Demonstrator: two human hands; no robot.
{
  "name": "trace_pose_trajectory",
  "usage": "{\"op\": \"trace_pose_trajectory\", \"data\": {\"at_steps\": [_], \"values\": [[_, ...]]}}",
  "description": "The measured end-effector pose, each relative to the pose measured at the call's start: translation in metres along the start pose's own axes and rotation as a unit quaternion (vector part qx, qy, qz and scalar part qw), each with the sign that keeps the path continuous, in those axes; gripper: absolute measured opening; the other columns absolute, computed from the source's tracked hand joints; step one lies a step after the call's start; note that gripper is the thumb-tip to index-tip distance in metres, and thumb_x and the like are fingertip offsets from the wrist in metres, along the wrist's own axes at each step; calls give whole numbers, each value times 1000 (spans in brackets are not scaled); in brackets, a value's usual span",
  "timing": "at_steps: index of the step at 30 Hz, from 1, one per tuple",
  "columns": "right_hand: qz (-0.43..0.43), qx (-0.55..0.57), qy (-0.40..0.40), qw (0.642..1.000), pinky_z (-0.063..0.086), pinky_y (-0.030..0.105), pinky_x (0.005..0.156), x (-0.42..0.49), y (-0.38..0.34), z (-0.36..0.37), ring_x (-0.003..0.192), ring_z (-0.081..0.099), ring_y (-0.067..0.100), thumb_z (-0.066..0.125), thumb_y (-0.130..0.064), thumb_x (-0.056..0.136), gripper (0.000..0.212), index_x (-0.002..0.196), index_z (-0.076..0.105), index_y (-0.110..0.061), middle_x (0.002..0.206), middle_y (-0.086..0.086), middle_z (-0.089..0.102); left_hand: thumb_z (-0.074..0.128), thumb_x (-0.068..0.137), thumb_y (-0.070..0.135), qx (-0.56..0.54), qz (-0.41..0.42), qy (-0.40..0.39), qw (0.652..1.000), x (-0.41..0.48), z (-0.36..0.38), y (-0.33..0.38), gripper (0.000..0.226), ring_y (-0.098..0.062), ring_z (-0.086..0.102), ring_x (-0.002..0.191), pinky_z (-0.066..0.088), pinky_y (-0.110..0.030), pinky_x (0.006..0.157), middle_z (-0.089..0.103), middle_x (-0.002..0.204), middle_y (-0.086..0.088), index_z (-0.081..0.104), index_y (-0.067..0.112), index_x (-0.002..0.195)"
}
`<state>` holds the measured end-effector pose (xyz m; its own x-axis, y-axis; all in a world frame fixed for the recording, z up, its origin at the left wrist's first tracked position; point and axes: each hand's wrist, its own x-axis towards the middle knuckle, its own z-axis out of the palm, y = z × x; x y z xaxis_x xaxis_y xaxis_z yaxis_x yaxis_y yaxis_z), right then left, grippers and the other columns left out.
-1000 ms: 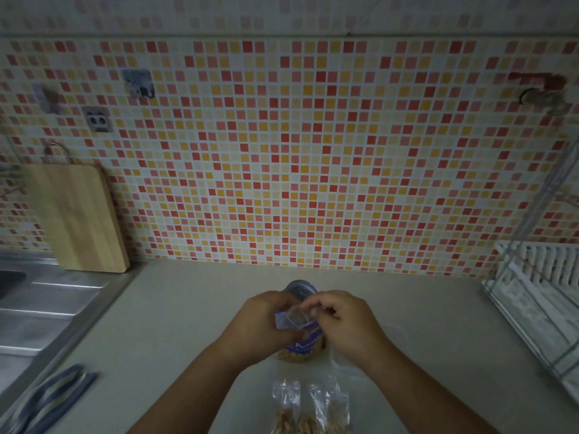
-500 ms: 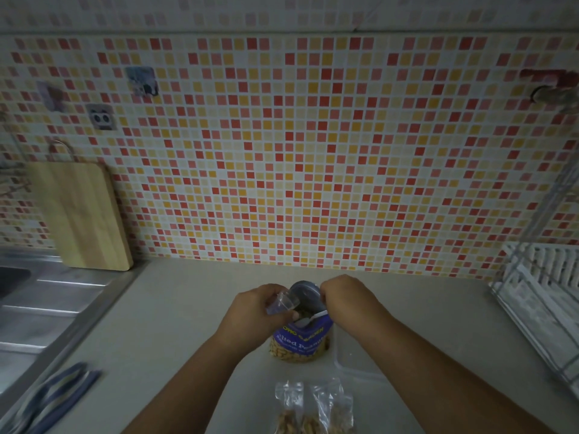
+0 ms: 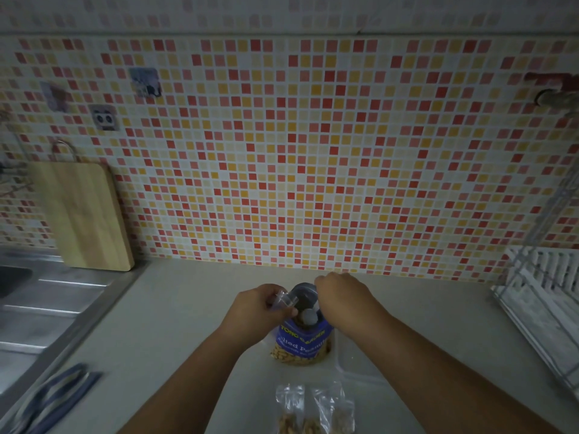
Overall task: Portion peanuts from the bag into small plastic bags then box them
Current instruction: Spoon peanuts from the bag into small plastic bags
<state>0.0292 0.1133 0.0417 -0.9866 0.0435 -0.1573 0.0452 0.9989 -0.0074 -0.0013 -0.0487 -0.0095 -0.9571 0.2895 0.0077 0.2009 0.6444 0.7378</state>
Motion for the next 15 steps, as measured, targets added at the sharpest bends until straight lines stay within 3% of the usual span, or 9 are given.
{"op": "trace_pose_trajectory", "data": {"at_steps": [6, 11, 15], "values": [[57, -32, -17, 998, 39, 32, 96, 10, -12, 29, 115, 49, 24, 54, -27, 92, 38, 128, 52, -16, 124, 7, 55, 73, 76, 39, 0, 8, 15, 1000, 4, 0, -2, 42, -7, 62, 84, 40, -10, 61, 69, 96, 5, 63, 22, 113], [136, 33, -20, 990, 32, 34, 100, 16, -19, 43, 117, 42, 24, 58, -31, 89, 40, 127, 52, -27, 125, 3, 50, 73, 75, 42, 11, 20, 17, 1000, 6, -1, 0, 44, -5, 60, 81, 39, -6, 62, 67, 94, 8, 63, 23, 114], [158, 82, -22, 984, 31, 35, 97, 20, -15, 45, 112, 50, 22, 54, -34, 89, 30, 119, 61, -30, 119, 0, 58, 72, 76, 42, 12, 18, 8, 1000, 7, -2, 1, 41, -1, 58, 79, 40, -6, 62, 64, 90, 11, 64, 23, 111]]}}
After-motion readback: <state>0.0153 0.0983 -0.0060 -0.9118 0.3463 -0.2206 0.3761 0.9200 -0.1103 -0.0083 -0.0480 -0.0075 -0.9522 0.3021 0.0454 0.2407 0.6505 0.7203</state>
